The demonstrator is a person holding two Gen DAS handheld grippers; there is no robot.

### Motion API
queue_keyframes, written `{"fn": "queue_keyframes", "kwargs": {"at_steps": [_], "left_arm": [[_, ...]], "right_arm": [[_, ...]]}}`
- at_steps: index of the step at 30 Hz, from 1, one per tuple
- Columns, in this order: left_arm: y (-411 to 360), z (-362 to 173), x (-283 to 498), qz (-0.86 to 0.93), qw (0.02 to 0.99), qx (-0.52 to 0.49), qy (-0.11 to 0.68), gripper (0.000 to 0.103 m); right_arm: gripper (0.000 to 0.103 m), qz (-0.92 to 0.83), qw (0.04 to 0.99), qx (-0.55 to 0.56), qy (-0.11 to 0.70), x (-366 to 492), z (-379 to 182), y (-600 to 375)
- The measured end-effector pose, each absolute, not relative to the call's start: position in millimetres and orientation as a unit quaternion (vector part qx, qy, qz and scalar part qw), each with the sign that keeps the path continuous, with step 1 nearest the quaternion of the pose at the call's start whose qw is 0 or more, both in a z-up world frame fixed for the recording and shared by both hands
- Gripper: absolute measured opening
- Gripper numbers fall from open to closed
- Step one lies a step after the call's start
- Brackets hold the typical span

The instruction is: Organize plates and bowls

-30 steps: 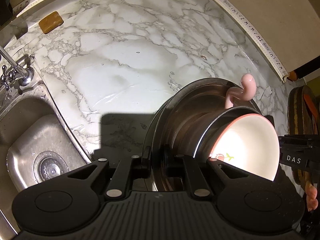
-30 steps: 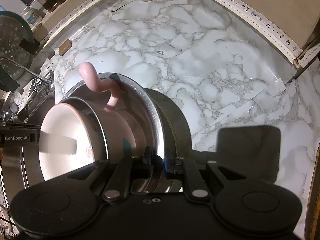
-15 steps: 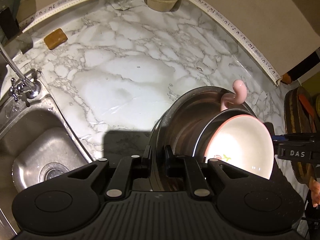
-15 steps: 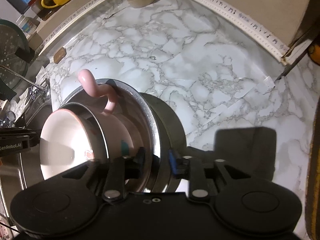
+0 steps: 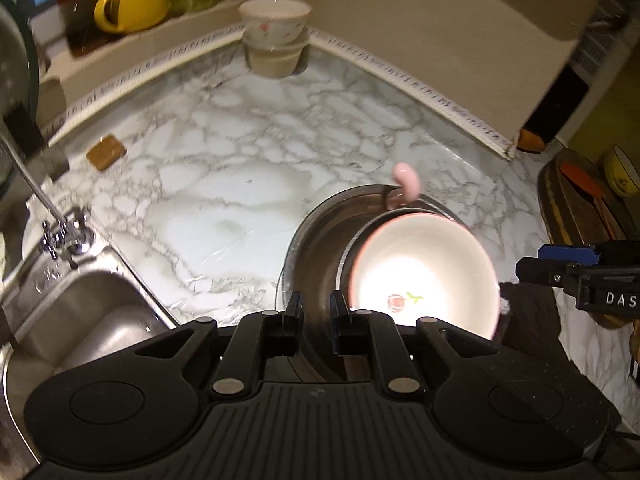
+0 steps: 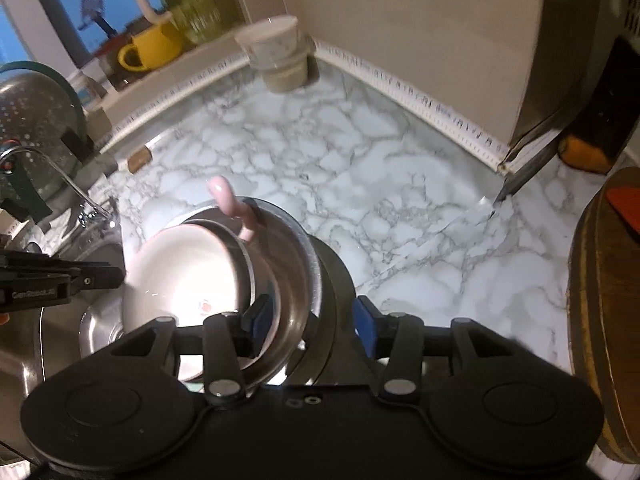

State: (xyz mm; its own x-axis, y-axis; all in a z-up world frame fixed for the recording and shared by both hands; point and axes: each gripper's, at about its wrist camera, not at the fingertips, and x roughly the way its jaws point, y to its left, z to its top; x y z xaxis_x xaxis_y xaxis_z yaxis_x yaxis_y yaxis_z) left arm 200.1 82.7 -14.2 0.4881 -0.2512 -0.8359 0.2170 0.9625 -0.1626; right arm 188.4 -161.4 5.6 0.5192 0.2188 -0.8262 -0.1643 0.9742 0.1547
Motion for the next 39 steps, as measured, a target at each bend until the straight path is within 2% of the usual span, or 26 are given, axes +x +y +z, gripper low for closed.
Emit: {"fn": "queue_keyframes", "kwargs": {"at_steps": [7, 9, 18, 19, 20, 22, 24, 26, 31, 33, 39], "left_arm": [[71, -6, 181, -0.144, 0.877, 0.001, 0.457, 0.013], [68, -5, 175, -0.143, 0.882, 0.003, 0.449, 0.014], [52, 2, 147, -0.124, 0.905, -0.006, 0.407, 0.014], [50, 3, 143, -0.119, 0.908, -0.008, 0.402, 0.014], [49, 3, 140, -0.115, 0.910, -0.010, 0.399, 0.016], [46, 3, 133, -0.109, 0.912, -0.019, 0.396, 0.032], [45, 3, 125, -0.102, 0.918, -0.025, 0.383, 0.068], [45, 4, 115, -0.091, 0.926, -0.029, 0.366, 0.078], [42, 7, 100, -0.066, 0.931, -0.030, 0.358, 0.078], [45, 7, 95, -0.057, 0.932, -0.037, 0.355, 0.078], [50, 10, 84, -0.040, 0.937, -0.049, 0.343, 0.079]], "right_arm": [[0.047, 0.114, 0.902, 0.013, 0.417, 152, 20, -153], [0.053, 0.117, 0.908, 0.015, 0.402, 144, 24, -154], [0.061, 0.133, 0.926, 0.015, 0.354, 120, 29, -162], [0.065, 0.136, 0.928, 0.016, 0.347, 116, 29, -164], [0.067, 0.138, 0.930, 0.015, 0.341, 113, 30, -165], [0.069, 0.142, 0.933, 0.010, 0.330, 107, 31, -166], [0.077, 0.148, 0.935, 0.010, 0.322, 101, 32, -167], [0.081, 0.156, 0.937, 0.005, 0.312, 96, 33, -167], [0.088, 0.172, 0.940, 0.002, 0.293, 84, 33, -166], [0.101, 0.174, 0.944, 0.001, 0.282, 79, 34, -166], [0.103, 0.186, 0.949, -0.018, 0.253, 69, 38, -162]]}}
